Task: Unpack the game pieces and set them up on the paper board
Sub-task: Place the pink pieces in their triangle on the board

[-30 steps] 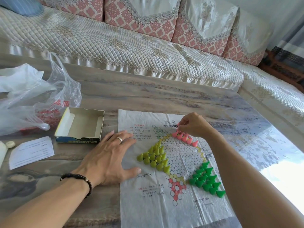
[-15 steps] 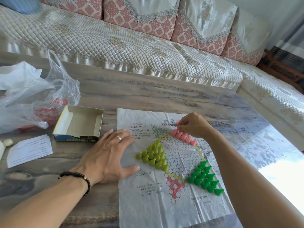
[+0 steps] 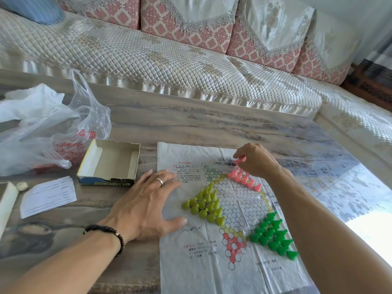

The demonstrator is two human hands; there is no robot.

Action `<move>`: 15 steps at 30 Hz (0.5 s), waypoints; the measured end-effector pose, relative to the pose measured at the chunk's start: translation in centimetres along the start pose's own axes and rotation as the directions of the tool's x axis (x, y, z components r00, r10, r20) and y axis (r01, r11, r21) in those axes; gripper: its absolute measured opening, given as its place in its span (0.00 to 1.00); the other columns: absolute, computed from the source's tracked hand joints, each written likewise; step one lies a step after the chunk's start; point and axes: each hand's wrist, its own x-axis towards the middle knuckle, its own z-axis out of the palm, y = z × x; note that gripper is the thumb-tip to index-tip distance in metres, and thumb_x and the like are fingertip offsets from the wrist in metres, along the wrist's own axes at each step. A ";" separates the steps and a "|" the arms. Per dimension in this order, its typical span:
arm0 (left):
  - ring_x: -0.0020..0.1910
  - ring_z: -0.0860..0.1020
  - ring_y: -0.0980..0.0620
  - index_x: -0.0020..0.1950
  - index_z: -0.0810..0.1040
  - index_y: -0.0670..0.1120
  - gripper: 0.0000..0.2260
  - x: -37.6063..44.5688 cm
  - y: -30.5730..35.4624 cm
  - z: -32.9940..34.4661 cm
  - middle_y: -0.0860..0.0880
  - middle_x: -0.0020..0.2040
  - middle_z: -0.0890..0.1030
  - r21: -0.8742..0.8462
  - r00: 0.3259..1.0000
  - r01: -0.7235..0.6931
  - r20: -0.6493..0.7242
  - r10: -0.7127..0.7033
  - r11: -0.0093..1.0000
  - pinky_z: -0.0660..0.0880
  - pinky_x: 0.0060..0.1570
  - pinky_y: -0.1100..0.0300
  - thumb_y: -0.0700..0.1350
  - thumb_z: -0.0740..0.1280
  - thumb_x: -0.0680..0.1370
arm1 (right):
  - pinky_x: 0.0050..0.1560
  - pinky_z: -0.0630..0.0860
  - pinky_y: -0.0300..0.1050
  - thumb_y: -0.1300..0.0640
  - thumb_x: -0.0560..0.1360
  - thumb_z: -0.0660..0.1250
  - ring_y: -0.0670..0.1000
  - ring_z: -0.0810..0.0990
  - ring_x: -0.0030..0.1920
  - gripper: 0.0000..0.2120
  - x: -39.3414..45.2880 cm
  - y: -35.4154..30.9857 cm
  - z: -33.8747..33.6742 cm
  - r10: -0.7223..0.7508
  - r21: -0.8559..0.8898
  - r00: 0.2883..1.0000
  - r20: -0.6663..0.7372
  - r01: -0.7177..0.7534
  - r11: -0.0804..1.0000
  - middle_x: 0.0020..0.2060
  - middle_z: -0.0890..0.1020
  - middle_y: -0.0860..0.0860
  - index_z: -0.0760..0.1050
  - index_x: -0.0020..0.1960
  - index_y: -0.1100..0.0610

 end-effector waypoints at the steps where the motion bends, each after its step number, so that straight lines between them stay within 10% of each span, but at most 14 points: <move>1: 0.75 0.51 0.59 0.75 0.60 0.54 0.41 0.0 0.0 0.0 0.56 0.76 0.57 0.002 1.000 0.000 0.003 0.000 1.000 0.41 0.74 0.58 0.74 0.56 0.67 | 0.51 0.81 0.46 0.63 0.73 0.71 0.50 0.83 0.46 0.10 0.2 -0.1 0.2 -0.012 -0.020 1.000 0.018 0.012 1.000 0.50 0.84 0.52 0.82 0.54 0.56; 10: 0.75 0.51 0.59 0.74 0.61 0.54 0.41 0.0 0.0 0.0 0.56 0.76 0.58 -0.001 1.000 0.002 -0.014 -0.002 1.000 0.41 0.74 0.58 0.73 0.57 0.66 | 0.54 0.78 0.47 0.63 0.75 0.69 0.50 0.81 0.49 0.07 0.4 0.1 -0.1 -0.016 0.007 0.995 -0.094 0.016 1.000 0.52 0.83 0.52 0.80 0.53 0.58; 15: 0.75 0.52 0.59 0.74 0.61 0.54 0.41 0.0 0.1 0.1 0.56 0.76 0.58 -0.006 1.000 -0.001 -0.018 0.001 1.000 0.41 0.74 0.58 0.73 0.57 0.66 | 0.39 0.79 0.46 0.62 0.77 0.65 0.48 0.80 0.33 0.08 -0.7 0.7 -1.3 0.018 0.058 0.990 -0.139 -0.010 0.998 0.35 0.83 0.54 0.79 0.40 0.61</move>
